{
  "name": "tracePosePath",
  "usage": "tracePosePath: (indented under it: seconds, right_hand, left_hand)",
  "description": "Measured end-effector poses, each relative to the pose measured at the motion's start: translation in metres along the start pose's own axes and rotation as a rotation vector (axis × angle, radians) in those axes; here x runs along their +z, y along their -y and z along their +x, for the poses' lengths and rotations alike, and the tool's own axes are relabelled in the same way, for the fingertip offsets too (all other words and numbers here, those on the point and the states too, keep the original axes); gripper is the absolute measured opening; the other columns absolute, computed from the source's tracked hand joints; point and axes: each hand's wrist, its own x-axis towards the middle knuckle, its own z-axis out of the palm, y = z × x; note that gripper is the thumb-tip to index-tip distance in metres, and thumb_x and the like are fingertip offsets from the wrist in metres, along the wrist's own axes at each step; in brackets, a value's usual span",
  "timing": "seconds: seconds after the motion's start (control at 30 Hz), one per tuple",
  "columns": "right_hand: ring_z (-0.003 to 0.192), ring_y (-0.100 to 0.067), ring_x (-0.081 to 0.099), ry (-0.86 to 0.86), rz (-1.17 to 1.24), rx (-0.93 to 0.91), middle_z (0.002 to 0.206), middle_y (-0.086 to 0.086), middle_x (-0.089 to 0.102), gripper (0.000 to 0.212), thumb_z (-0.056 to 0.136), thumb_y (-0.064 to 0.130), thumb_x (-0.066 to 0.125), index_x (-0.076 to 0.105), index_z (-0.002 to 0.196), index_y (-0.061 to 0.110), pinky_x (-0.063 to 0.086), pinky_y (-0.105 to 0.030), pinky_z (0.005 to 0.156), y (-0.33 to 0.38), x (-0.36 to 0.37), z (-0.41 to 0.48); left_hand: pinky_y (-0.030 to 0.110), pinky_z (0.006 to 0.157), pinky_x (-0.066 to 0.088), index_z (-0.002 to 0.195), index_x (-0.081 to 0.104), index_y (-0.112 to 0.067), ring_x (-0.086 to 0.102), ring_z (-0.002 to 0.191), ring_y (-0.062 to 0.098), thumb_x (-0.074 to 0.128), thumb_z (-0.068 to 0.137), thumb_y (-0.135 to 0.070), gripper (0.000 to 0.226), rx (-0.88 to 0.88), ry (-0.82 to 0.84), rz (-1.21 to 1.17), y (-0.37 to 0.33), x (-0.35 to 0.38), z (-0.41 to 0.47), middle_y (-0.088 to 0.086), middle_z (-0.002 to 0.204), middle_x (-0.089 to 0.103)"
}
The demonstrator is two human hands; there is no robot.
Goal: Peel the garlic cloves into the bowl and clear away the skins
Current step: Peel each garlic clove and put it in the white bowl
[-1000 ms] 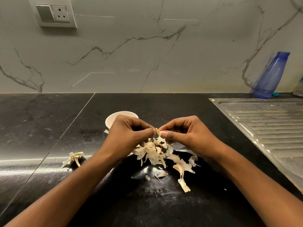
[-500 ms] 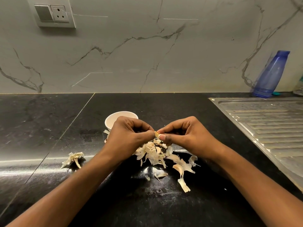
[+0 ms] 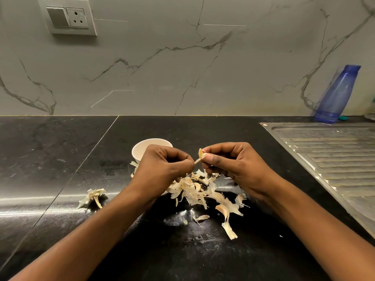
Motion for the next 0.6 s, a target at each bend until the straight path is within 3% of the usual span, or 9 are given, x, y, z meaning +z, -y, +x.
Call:
tracePosePath:
  seconds: [0.2,0.43,0.6]
  right_hand:
    - [0.098,-0.020,0.077,-0.005,0.053,0.037,0.112,-0.013,0.080,0.031,0.088,0.019,0.071,0.076,0.116,0.006,0.064,-0.030,0.083,0.000,0.003,0.002]
    - [0.101,-0.025,0.075,-0.025,0.178,0.054,0.119,-0.020,0.077,0.026,0.098,0.013,0.064,0.071,0.118,-0.003,0.065,-0.032,0.087,0.004,-0.003,0.004]
    - [0.101,-0.024,0.078,-0.079,0.311,0.044,0.121,-0.020,0.077,0.029,0.099,0.017,0.059,0.066,0.121,0.000,0.066,-0.031,0.082,0.009,-0.005,0.004]
  left_hand:
    - [0.021,0.054,0.046,0.076,0.082,-0.008,0.057,0.056,0.010,0.075,0.085,0.000,0.014,-0.012,0.016,0.030,0.001,-0.001,0.000,0.011,0.067,0.072]
    - [0.024,0.054,0.047,0.076,0.082,-0.006,0.058,0.057,0.012,0.076,0.084,0.000,0.012,-0.036,0.029,0.038,0.001,-0.001,0.001,0.015,0.070,0.073]
    - [0.022,0.053,0.047,0.076,0.081,-0.003,0.058,0.056,0.011,0.077,0.083,0.002,0.009,-0.054,0.038,0.058,0.002,0.000,0.000,0.013,0.068,0.072]
